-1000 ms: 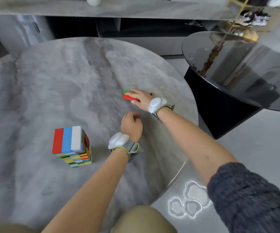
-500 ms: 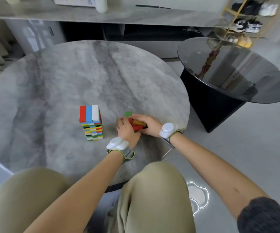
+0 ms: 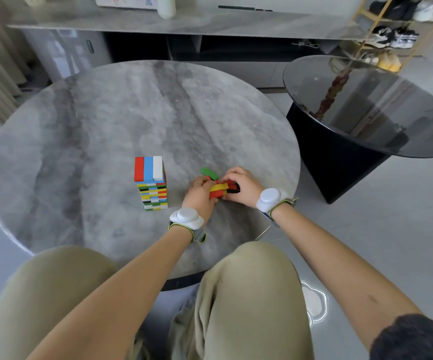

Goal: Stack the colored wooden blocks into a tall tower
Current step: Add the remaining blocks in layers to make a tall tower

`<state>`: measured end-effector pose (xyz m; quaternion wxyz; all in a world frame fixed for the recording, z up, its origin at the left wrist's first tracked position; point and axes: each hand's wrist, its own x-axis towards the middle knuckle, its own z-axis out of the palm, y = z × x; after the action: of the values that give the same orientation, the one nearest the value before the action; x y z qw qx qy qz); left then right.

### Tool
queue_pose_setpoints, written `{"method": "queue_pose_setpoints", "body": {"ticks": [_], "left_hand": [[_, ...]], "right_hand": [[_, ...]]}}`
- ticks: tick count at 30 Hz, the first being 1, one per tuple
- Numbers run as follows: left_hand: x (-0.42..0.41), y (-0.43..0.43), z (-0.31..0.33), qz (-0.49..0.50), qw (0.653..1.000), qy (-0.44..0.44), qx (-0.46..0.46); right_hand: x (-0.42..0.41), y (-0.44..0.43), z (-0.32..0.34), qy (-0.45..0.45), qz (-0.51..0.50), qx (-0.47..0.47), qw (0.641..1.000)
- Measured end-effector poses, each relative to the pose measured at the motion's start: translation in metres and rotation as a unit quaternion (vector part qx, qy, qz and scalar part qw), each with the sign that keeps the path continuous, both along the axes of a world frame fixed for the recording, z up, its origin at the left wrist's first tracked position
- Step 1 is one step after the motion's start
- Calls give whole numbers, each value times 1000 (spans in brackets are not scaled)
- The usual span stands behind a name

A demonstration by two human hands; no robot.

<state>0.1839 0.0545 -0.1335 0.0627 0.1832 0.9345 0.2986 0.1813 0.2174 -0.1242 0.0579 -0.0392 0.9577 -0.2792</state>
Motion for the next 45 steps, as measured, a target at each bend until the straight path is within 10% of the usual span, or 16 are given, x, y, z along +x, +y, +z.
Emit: {"method": "queue_pose_setpoints", "body": {"ticks": [22, 34, 45], "left_hand": [[28, -14, 9, 7, 998, -16, 53], [43, -13, 4, 33, 995, -18, -92], [32, -19, 5, -55, 994, -47, -82]], "right_hand": [[6, -22, 19, 36, 56, 128, 990], [19, 5, 33, -35, 70, 219, 973], [20, -9, 27, -1, 37, 96, 995]]}}
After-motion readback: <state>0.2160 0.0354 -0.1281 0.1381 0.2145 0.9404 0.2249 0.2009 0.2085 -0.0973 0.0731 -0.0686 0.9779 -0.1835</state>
